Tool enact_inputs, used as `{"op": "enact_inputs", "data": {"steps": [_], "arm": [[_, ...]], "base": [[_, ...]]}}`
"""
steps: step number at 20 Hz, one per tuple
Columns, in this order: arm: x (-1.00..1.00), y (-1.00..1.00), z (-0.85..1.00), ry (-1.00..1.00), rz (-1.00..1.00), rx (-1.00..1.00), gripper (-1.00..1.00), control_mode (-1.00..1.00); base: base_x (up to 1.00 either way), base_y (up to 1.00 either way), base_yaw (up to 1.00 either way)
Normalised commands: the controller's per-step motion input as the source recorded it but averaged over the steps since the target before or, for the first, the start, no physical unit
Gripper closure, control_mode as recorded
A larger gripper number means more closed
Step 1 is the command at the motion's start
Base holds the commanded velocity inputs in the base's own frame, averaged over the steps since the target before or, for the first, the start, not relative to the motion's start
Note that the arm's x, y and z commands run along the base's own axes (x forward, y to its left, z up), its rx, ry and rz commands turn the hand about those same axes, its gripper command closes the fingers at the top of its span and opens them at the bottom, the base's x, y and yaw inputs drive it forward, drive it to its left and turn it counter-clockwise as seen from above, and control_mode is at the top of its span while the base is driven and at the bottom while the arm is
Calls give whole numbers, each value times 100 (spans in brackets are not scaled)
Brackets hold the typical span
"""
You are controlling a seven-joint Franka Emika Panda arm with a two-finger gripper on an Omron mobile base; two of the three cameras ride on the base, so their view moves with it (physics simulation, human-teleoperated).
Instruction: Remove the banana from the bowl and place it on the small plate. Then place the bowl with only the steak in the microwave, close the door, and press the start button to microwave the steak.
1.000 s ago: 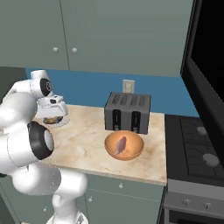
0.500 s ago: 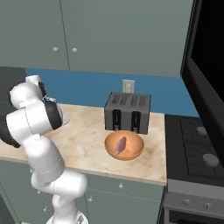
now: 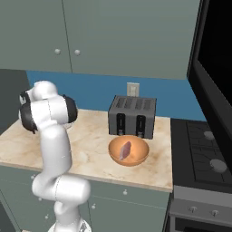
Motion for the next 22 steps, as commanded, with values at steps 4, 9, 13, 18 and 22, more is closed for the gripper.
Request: {"op": "enact_inputs", "data": {"steps": [4, 9, 13, 18, 22], "arm": [[28, 11, -38, -1, 0, 0, 100, -100], [19, 0, -36, -5, 0, 0, 100, -100], [27, 0, -33, -8, 0, 0, 100, -100], [41, 1, -29, -9, 0, 0, 100, -100], [28, 0, -25, -4, 0, 0, 100, -100]], "base": [[0, 0, 0], [0, 0, 0], [0, 0, 0], [0, 0, 0], [0, 0, 0]]}}
